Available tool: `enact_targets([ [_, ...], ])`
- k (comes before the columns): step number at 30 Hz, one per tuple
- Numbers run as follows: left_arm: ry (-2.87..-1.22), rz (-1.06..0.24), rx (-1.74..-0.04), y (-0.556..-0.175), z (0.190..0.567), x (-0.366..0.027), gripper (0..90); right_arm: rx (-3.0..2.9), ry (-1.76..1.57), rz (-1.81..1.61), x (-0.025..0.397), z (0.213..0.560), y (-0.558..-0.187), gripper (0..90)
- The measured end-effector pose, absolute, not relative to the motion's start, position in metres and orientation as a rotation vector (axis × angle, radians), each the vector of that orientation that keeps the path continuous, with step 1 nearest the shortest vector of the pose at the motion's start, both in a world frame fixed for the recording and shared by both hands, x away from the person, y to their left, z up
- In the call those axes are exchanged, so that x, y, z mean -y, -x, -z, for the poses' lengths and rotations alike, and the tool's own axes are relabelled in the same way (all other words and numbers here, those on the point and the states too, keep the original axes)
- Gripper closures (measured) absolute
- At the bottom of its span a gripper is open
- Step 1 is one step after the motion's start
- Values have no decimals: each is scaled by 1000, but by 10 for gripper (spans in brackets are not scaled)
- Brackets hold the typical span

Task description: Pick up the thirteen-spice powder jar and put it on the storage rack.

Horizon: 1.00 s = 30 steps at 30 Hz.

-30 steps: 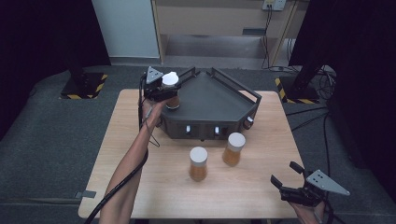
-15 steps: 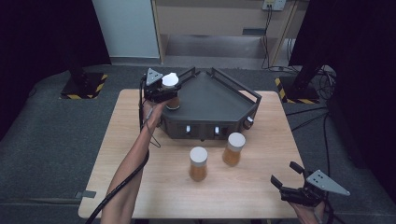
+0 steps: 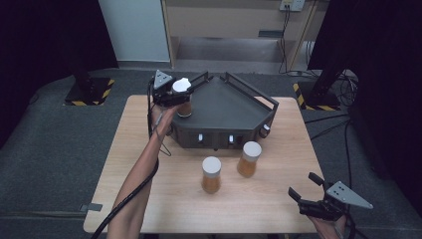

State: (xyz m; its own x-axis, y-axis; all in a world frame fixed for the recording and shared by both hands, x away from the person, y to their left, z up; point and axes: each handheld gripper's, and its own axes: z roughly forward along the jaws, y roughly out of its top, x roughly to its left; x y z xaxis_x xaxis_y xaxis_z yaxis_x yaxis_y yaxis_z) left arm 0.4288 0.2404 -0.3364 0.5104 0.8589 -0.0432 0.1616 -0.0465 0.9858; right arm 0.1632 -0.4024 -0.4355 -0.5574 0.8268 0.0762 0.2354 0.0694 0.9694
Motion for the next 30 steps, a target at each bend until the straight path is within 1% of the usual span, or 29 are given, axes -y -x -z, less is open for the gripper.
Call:
enact_targets([
  [4,-1525,-728,-906,-426,324,-241,82,-1845,-1052,-1513,402,435,-163,52],
  [8,-1528,-736,-880,-422,309,-243,58,-1845,-1052,-1514,402,435,-163,52],
  [14,-1517,-743,-834,-412,291,-245,44,-1847,-1051,-1514,402,435,-163,52],
  [24,-1531,-701,-727,-385,262,-255,34,-1850,-1051,-1514,402,435,-163,52],
  [30,-1556,-694,-680,-371,257,-262,34,-1853,-1047,-1510,401,434,-164,51],
])
